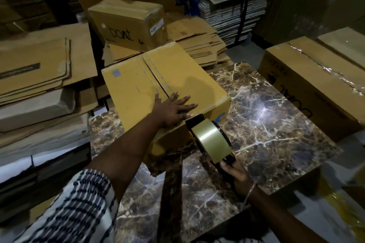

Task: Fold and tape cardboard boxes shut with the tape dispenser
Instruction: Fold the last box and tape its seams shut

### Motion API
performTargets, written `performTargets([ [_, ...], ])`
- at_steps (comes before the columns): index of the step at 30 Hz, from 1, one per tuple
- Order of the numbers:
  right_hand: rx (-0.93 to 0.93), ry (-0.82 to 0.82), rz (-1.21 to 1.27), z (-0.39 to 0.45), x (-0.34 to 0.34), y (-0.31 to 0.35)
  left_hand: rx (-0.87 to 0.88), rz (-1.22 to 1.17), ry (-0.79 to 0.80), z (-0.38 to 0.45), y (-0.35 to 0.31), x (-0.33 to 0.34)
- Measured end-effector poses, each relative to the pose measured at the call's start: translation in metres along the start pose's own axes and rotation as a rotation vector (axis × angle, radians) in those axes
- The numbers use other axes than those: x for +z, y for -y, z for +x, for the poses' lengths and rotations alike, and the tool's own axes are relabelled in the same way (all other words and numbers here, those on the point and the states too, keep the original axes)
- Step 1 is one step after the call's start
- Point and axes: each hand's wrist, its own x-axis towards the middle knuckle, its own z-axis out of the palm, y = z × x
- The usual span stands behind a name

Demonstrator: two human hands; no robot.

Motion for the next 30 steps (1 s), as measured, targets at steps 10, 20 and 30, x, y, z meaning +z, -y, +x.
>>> performTargets([
  [10, 0.076, -0.015, 0.043, -0.011, -0.009, -0.009, -0.053, 0.011, 0.057, 0.003, -0.005, 0.001],
  [20, 0.12, 0.022, 0.112, -0.001, -0.02, -0.019, 0.414, -0.035, -0.426, 0.011, -0.026, 0.03],
  [30, 0.14, 0.013, 0.072, 0.006, -0.027, -0.03, 0.366, 0.011, -0.149, 0.009, -0.031, 0.018],
])
